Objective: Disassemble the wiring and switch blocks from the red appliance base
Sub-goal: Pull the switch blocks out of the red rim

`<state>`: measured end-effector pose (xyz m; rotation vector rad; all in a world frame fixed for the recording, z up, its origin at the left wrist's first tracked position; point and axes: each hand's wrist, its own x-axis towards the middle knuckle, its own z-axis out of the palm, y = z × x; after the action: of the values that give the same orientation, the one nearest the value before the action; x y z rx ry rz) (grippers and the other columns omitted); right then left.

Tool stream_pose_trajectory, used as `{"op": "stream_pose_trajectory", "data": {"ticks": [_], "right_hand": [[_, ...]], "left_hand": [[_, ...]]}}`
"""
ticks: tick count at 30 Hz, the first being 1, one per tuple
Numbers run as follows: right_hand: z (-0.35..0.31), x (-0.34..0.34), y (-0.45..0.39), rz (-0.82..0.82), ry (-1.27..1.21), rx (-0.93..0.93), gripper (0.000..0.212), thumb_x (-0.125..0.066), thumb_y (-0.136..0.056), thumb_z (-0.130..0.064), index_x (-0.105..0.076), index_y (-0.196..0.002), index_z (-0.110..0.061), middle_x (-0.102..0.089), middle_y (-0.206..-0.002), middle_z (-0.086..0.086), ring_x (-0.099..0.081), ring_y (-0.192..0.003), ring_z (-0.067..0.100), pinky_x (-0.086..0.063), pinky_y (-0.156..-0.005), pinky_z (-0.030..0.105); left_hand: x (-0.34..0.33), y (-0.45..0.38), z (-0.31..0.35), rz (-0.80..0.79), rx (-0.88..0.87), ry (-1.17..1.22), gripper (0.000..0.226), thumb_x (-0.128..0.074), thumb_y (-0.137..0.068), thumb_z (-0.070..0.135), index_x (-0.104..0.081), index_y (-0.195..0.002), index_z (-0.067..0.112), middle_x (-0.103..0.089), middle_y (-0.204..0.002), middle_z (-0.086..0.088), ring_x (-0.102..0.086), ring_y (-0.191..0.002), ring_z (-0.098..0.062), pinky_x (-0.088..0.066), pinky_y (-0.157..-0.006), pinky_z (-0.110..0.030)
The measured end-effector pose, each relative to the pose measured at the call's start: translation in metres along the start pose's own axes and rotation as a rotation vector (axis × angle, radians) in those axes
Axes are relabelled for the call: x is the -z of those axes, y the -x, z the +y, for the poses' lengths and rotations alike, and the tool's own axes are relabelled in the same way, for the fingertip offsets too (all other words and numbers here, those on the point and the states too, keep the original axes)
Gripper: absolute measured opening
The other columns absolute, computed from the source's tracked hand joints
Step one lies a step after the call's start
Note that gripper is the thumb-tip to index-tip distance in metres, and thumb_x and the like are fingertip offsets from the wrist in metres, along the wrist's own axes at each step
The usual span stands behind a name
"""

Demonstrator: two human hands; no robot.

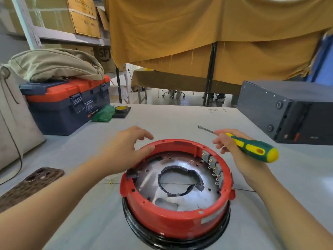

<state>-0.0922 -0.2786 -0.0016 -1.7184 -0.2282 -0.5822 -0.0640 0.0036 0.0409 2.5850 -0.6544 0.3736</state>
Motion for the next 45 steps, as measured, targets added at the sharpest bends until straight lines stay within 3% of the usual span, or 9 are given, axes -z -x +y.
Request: {"op": "stream_pose_trajectory", "data": {"ticks": [6,10,14,20,23,25,28,37,45], "right_hand": [[-0.014,0.008,-0.004,0.097,-0.044,-0.090,0.039,-0.047,-0.086,-0.053,-0.070,-0.087,-0.021,-0.068,-0.065,0.001,-0.059,-0.058,0.011,-0.049,-0.056,0.022],[-0.020,0.013,-0.003,0.132,-0.002,-0.077,0.033,-0.050,-0.094,-0.044,-0.069,-0.081,-0.020,-0.068,-0.061,-0.001,-0.060,-0.054,0.009,-0.052,-0.057,0.021],[-0.016,0.028,0.004,0.136,0.206,-0.051,0.015,-0.060,-0.092,-0.032,-0.056,-0.081,-0.024,-0.053,-0.056,-0.012,-0.048,-0.048,-0.002,-0.041,-0.052,0.015],[-0.012,0.056,0.015,-0.186,0.544,0.029,0.015,-0.073,-0.083,-0.009,-0.061,-0.088,-0.016,-0.057,-0.073,-0.001,-0.053,-0.065,0.012,-0.046,-0.064,0.018],[-0.001,0.059,0.018,-0.286,0.740,0.017,0.011,-0.069,-0.084,-0.017,-0.073,-0.076,-0.022,-0.066,-0.078,0.002,-0.063,-0.068,0.013,-0.055,-0.073,0.029],[0.012,0.063,0.021,-0.396,0.909,0.088,0.016,-0.061,-0.088,-0.023,-0.070,-0.097,-0.033,-0.064,-0.094,-0.003,-0.061,-0.088,0.013,-0.049,-0.087,0.032],[0.023,0.064,0.024,-0.511,1.169,0.145,0.029,-0.052,-0.093,-0.031,-0.053,-0.120,-0.041,-0.057,-0.108,-0.008,-0.051,-0.107,0.015,-0.042,-0.088,0.029],[0.026,0.065,0.017,-0.627,1.308,0.213,0.037,-0.048,-0.097,-0.022,-0.049,-0.130,-0.036,-0.058,-0.114,-0.003,-0.052,-0.111,0.022,-0.046,-0.084,0.036],[0.022,0.065,0.003,-0.685,1.236,0.046,0.065,-0.042,-0.092,0.004,-0.040,-0.143,-0.035,-0.055,-0.132,-0.003,-0.043,-0.126,0.021,-0.043,-0.096,0.039]], "left_hand": [[-0.020,0.003,0.039,-0.134,-0.185,-0.034,0.046,-0.053,-0.086,0.051,-0.050,-0.128,0.032,-0.044,-0.132,0.014,-0.040,-0.116,-0.002,-0.027,-0.091,-0.012],[-0.030,-0.015,0.047,-0.209,-0.161,-0.093,0.059,-0.053,-0.086,0.053,-0.038,-0.140,0.032,-0.031,-0.149,0.008,-0.028,-0.135,-0.017,-0.023,-0.107,-0.026],[-0.045,-0.035,0.056,-0.298,-0.184,-0.143,0.067,-0.052,-0.086,0.057,-0.030,-0.144,0.034,-0.024,-0.154,0.005,-0.022,-0.139,-0.021,-0.021,-0.114,-0.038],[-0.065,-0.056,0.063,-0.344,-0.260,-0.152,0.062,-0.049,-0.087,0.057,-0.031,-0.143,0.037,-0.032,-0.150,0.008,-0.030,-0.135,-0.021,-0.022,-0.113,-0.040],[-0.071,-0.056,0.059,-0.350,-0.281,-0.137,0.059,-0.047,-0.088,0.058,-0.029,-0.142,0.040,-0.036,-0.146,0.010,-0.033,-0.131,-0.020,-0.024,-0.109,-0.037],[-0.072,-0.056,0.055,-0.327,-0.291,-0.136,0.058,-0.046,-0.088,0.057,-0.029,-0.142,0.042,-0.036,-0.145,0.012,-0.033,-0.131,-0.019,-0.024,-0.108,-0.036],[-0.074,-0.055,0.055,-0.314,-0.302,-0.140,0.057,-0.046,-0.089,0.056,-0.028,-0.142,0.043,-0.034,-0.146,0.013,-0.032,-0.131,-0.019,-0.023,-0.109,-0.035],[-0.069,-0.065,0.054,-0.364,-0.299,-0.140,0.050,-0.049,-0.092,0.045,-0.034,-0.140,0.041,-0.042,-0.140,0.011,-0.041,-0.121,-0.020,-0.033,-0.104,-0.037],[-0.069,-0.065,0.048,-0.351,-0.323,-0.159,0.050,-0.047,-0.093,0.044,-0.032,-0.140,0.043,-0.043,-0.139,0.012,-0.042,-0.118,-0.019,-0.035,-0.101,-0.036]]}}
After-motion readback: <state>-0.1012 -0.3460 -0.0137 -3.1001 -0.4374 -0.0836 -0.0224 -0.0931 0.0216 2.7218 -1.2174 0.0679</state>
